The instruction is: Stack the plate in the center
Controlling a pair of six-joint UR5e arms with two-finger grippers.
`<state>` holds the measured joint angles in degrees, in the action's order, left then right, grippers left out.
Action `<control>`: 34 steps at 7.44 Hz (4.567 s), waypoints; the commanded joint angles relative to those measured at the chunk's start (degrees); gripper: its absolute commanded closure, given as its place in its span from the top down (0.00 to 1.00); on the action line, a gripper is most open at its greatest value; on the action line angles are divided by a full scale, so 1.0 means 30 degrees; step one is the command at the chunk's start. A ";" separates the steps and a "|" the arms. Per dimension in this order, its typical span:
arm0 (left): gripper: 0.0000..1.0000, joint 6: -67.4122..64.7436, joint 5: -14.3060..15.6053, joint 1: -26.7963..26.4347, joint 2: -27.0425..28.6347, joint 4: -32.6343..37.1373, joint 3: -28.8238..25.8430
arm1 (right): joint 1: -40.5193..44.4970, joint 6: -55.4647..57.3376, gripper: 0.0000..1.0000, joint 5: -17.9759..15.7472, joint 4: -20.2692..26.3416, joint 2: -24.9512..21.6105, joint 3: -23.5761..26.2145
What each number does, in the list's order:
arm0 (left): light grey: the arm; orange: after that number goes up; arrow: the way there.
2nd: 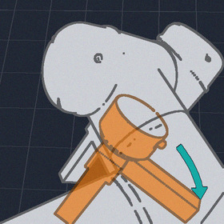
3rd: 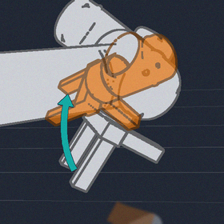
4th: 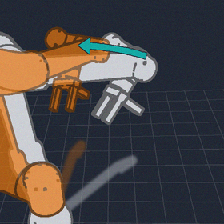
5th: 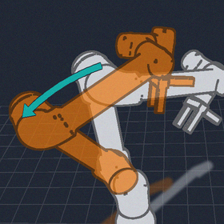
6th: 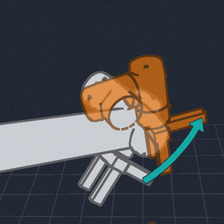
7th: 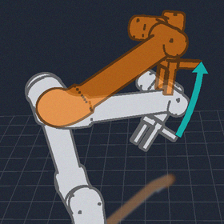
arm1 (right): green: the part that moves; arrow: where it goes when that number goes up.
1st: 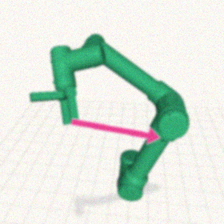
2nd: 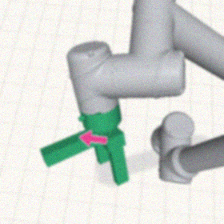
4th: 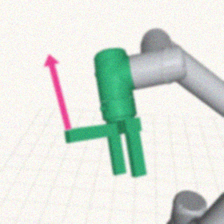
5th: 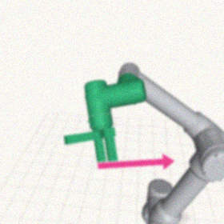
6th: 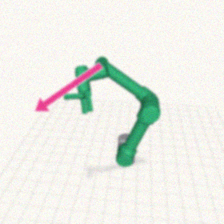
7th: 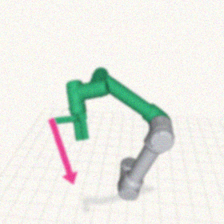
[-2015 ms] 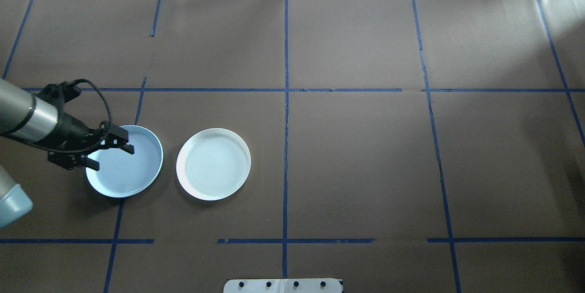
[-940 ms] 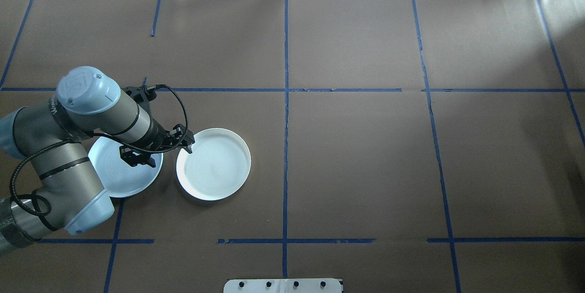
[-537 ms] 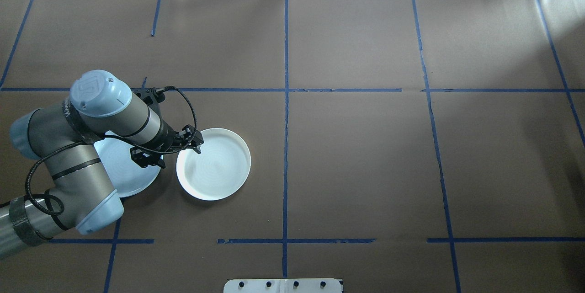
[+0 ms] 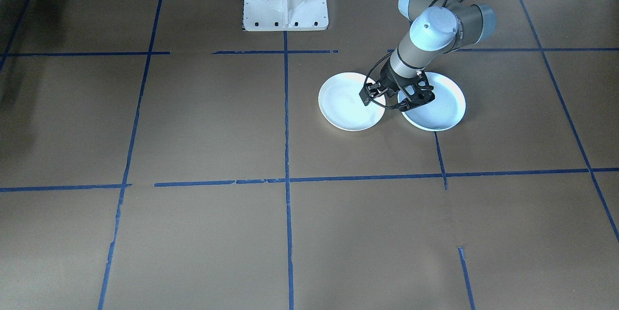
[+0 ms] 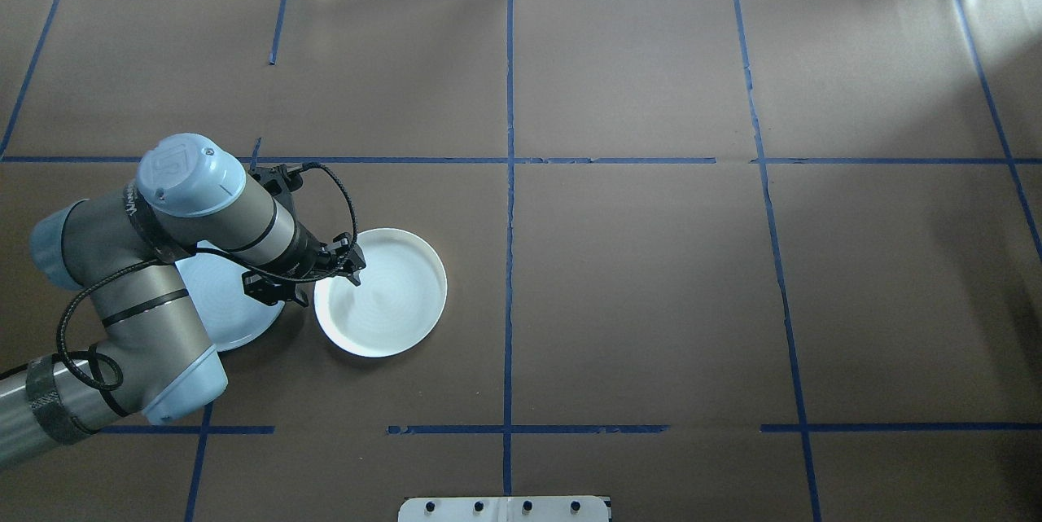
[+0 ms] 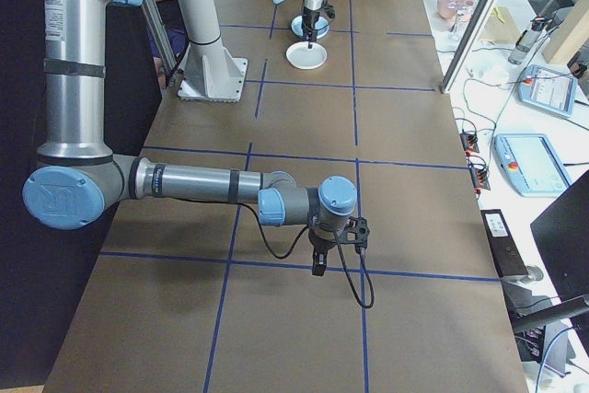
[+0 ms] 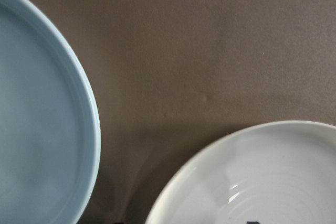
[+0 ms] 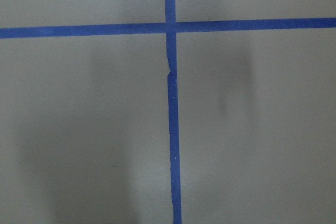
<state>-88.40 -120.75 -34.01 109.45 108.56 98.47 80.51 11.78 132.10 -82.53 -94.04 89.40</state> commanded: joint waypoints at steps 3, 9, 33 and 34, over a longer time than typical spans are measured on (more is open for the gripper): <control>0.73 0.0082 -0.0032 0.0230 -0.0095 0.0024 -0.0392 | 0.0000 0.0001 1.00 0.0000 0.0000 0.0000 -0.0006; 0.00 0.0169 -0.0149 0.0086 -0.0299 -0.0122 0.0484 | 0.0000 0.0001 1.00 0.0000 0.0000 0.0000 -0.0006; 1.00 2.3516 -0.1732 -1.3373 -0.7508 -0.4008 0.4212 | 0.0000 0.0001 1.00 0.0000 0.0000 0.0000 -0.0005; 1.00 2.6246 -0.1906 -1.5421 -0.7478 -0.4222 0.3106 | 0.0000 0.0001 1.00 0.0000 0.0000 0.0000 -0.0006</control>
<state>-20.96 -126.11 -72.76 86.81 98.26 110.80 80.50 11.78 132.10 -82.53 -94.04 89.41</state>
